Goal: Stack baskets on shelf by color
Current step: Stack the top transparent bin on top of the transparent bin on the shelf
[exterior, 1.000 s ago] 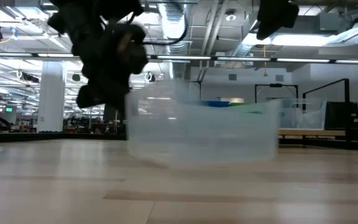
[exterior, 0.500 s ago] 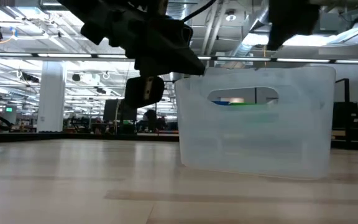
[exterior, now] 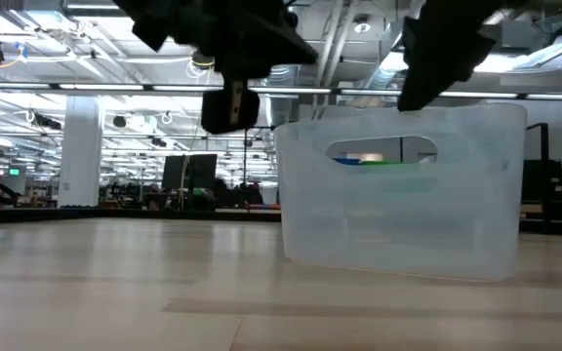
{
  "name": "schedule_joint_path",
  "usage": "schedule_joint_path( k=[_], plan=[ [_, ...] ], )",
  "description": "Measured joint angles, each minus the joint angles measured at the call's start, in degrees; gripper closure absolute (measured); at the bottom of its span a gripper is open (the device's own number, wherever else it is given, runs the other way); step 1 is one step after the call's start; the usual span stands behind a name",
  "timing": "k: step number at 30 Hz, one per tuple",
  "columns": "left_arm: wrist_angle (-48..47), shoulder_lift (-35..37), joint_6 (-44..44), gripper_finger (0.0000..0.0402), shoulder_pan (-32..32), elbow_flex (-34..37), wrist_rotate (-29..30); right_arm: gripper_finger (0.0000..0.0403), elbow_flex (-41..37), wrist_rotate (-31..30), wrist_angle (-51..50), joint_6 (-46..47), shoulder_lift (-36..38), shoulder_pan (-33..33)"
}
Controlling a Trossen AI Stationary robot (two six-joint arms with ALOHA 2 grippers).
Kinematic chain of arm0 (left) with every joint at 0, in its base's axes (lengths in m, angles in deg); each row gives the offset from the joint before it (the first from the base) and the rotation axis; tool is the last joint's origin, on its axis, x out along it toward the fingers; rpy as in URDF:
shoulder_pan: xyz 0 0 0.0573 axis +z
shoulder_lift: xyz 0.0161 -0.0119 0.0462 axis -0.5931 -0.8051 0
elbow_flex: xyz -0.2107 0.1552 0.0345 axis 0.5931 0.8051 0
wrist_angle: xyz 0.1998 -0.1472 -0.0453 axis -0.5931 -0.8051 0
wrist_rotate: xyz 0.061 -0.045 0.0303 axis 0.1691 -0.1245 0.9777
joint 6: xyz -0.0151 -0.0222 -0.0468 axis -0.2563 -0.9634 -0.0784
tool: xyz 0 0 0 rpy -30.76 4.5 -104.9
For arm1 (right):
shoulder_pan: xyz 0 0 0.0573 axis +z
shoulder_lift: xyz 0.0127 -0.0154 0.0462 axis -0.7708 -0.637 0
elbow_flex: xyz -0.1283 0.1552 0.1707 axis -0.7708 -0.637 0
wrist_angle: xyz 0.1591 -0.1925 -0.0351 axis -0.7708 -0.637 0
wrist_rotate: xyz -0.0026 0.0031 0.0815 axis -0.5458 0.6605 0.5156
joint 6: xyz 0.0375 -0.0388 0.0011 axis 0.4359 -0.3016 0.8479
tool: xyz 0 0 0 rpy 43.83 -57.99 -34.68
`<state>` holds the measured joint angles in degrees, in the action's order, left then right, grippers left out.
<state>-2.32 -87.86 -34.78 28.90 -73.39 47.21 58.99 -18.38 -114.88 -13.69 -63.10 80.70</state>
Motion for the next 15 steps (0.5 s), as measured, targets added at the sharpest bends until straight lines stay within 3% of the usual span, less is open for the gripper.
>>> schedule_joint_path(
  k=[7, 15],
  plan=[
    [-7.6, 9.0, 1.7, 0.0401, 0.4, 0.0, 0.9, 0.0186, 0.8, 0.7, 1.9, -0.1, -4.1, -0.4],
    [-15.4, 18.3, 3.8, 0.0401, 0.4, 0.0, 10.1, 0.0186, 2.9, 1.2, 1.2, -1.2, -9.6, 0.5]
  ],
)
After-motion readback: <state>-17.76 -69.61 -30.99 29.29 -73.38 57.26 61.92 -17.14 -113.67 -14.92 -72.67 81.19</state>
